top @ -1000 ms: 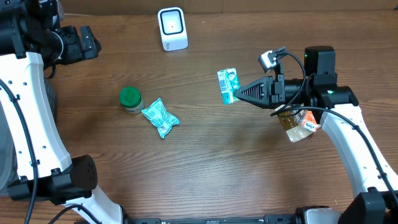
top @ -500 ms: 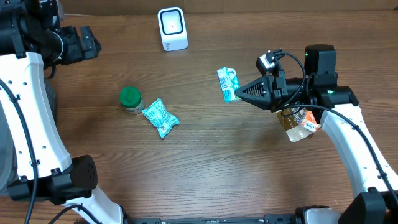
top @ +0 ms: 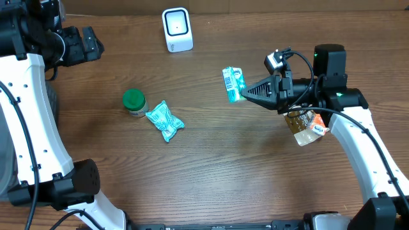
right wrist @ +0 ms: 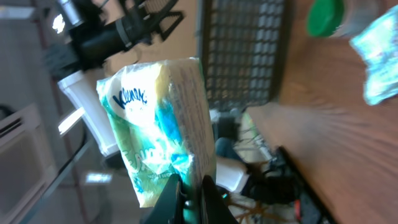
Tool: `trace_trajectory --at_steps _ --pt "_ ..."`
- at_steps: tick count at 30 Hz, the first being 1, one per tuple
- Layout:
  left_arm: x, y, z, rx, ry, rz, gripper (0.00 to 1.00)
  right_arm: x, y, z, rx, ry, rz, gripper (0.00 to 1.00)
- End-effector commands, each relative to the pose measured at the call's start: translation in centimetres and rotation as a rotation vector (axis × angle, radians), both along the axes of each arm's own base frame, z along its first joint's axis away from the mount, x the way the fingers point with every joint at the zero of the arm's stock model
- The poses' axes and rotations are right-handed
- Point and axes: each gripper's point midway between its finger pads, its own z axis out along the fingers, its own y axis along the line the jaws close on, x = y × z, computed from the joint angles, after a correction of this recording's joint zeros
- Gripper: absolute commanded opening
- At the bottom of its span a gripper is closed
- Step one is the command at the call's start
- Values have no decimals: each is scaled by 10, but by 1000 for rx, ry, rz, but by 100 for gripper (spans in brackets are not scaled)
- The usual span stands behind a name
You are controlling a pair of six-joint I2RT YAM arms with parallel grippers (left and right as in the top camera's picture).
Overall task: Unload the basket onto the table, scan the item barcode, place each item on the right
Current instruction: 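Lift the Kleenex pack upright with the right gripper, then hold the Kleenex pack under the white scanner with the right gripper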
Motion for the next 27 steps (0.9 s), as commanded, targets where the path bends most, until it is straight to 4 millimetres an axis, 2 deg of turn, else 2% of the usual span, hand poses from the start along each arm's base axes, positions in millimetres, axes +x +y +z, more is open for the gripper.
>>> trace_trajectory --at_steps 1,5,9,13,17,20,23,27 --pt "0 -2 2 15 -3 -21 100 10 10 -9 -115 -59 -81 4" --pt "0 -2 2 15 -4 -21 100 14 14 -47 -307 -22 -166 4" --pt "0 -2 2 15 -3 -21 99 11 2 -93 -568 34 -245 4" --pt "0 -2 2 15 -4 -21 99 8 -3 -108 -671 41 -260 4" --pt "0 -2 2 15 -4 -21 100 23 -12 -103 -769 15 -290 4" --pt "0 -2 2 15 -4 -21 99 42 -15 -88 -865 -40 -304 4" --pt "0 -2 1 15 -3 -21 100 73 -12 -69 -996 -132 -339 4" --pt "0 -2 2 15 -4 -21 99 118 1 -56 -1149 -299 -398 4"
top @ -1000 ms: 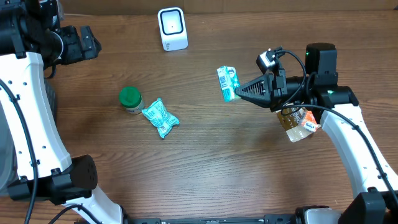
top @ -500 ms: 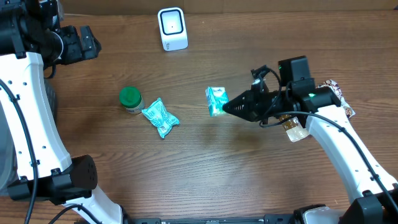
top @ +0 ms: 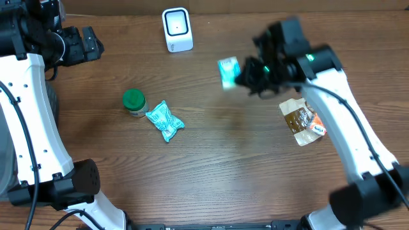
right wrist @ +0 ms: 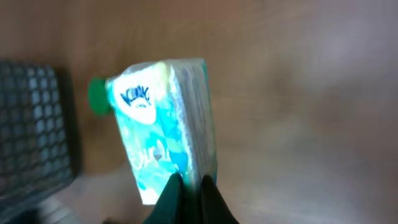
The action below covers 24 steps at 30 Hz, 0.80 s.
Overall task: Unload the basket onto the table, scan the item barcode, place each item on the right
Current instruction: 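Hold the Kleenex pack under the white scanner with the right gripper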
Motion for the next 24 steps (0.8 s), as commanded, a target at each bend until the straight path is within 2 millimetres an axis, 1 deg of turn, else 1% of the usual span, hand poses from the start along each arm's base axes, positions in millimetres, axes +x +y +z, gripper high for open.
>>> trace_trajectory --at_steps 1,6,9,11,15,18,21,24 --pt "0 -2 2 15 -4 -21 99 56 2 8 -277 -217 -19 4" --pt "0 -2 1 15 -3 -21 99 122 18 8 -505 -503 -52 4" --pt "0 -2 2 15 -4 -21 99 152 33 4 -608 -643 -60 4" --pt "0 -2 1 15 -3 -21 100 168 44 -1 -671 -721 -45 4" --pt "0 -2 1 15 -3 -21 100 193 69 -16 -762 -857 28 4" --pt "0 -2 2 15 -4 -21 100 212 94 -23 -807 -990 91 4" --pt "0 -2 2 15 -4 -21 99 224 113 -30 -874 -1108 156 4" --pt "0 -2 2 15 -4 -21 100 229 127 -44 -934 -1174 232 4"
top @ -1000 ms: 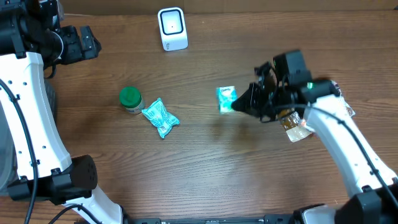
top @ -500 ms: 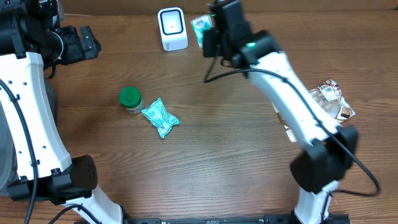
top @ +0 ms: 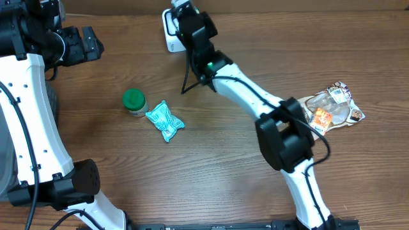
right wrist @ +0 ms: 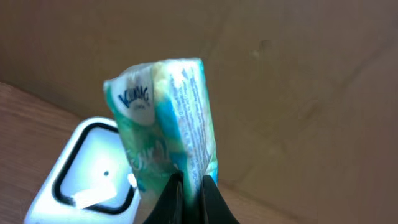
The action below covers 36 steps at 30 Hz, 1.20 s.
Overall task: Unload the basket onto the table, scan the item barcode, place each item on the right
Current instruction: 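Hold the Kleenex pack under the white scanner with the right gripper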
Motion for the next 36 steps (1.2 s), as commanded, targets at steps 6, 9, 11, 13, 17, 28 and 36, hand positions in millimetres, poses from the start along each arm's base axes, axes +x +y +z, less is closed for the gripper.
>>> trace_trajectory --at_steps 6,9,11,13,17,28,36 --pt "0 -2 2 15 -4 -21 100 5 22 -46 -309 -19 125 4" --pt "0 -2 2 15 -4 -21 100 5 22 -49 -311 -15 125 4" --pt "0 -2 2 15 -4 -21 99 5 22 -49 -312 -14 125 4" --pt "0 -2 1 15 -3 -21 100 5 22 -49 -312 -14 125 4" --pt "0 -2 2 15 -4 -21 99 5 22 -49 -312 -14 125 4" --pt "0 -2 2 15 -3 -21 100 4 32 -49 -287 -17 177 4" --pt "0 -2 2 15 -3 -21 99 7 34 -8 -188 -121 165 4"
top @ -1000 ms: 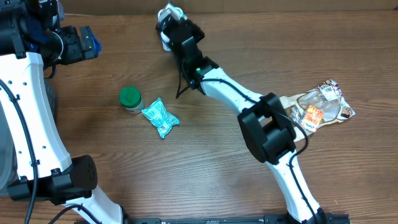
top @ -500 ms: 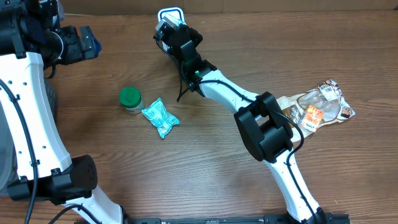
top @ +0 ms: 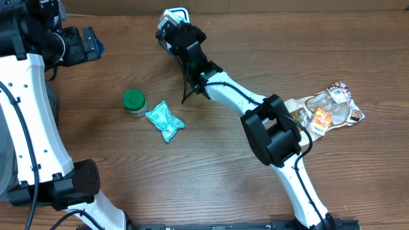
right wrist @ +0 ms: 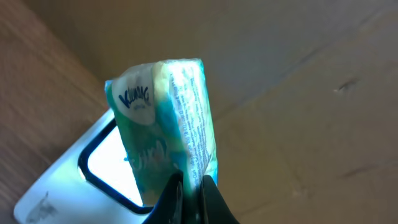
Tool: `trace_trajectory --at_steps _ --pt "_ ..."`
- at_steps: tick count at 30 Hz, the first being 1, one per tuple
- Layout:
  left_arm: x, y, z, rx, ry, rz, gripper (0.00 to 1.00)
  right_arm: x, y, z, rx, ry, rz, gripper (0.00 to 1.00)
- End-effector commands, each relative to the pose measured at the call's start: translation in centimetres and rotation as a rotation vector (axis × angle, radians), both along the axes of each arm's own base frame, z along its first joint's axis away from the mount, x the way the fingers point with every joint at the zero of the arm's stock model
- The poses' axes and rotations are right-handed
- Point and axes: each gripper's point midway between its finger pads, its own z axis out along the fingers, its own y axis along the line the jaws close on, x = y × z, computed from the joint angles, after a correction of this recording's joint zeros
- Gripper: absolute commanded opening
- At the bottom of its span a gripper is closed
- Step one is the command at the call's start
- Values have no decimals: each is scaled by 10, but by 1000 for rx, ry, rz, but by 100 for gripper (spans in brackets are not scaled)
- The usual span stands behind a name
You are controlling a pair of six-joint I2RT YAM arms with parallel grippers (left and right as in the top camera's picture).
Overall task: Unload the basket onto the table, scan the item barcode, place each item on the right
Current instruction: 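Hold the Kleenex pack under the white scanner with the right gripper, then carry the Kleenex pack right and drop it on the clear pouch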
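Note:
My right gripper (right wrist: 191, 186) is shut on the lower edge of a green, blue and white Kleenex tissue pack (right wrist: 165, 124), which stands upright between the fingers. Right behind the pack is the white scanner (right wrist: 68, 183), its bright window dark-framed and partly covered by the pack. Overhead, the right gripper (top: 172, 29) reaches to the table's far edge and covers most of the scanner (top: 179, 11); the pack is hidden there. The left gripper (top: 83, 43) hangs at the far left, away from all this, its jaws unclear.
A green-lidded jar (top: 134, 101) and a teal crumpled packet (top: 165, 121) lie left of centre. Two snack bags (top: 324, 110) lie at the right. A brown cardboard wall (right wrist: 298, 74) rises behind the scanner. The right arm spans the table's middle.
My right gripper with the tissue pack has shifted slightly left and tilted at the scanner. The scanner window now shows larger and more slanted behind the pack. The left arm is unchanged.
First the right gripper held the tissue pack in the air right of centre, near the snack bags. Then it was further up and left. After that it held the pack at the scanner by the far edge, where it is still held now.

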Motion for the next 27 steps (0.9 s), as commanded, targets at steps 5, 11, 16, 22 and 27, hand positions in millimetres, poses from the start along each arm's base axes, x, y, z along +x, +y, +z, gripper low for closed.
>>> trace_trajectory --at_steps 5,11,16,22,27 --pt "0 -2 2 15 -3 -21 100 7 -8 54 51 -101 1 4" --pt "0 -2 1 15 -3 -21 99 16 -12 26 12 -23 125 4" --pt "0 -2 1 15 -3 -21 99 24 -21 9 6 -9 114 4" --pt "0 -2 1 15 -3 -21 99 22 -15 16 20 -35 124 4" --pt "0 -2 2 15 -3 -21 100 8 3 48 126 -40 147 4"
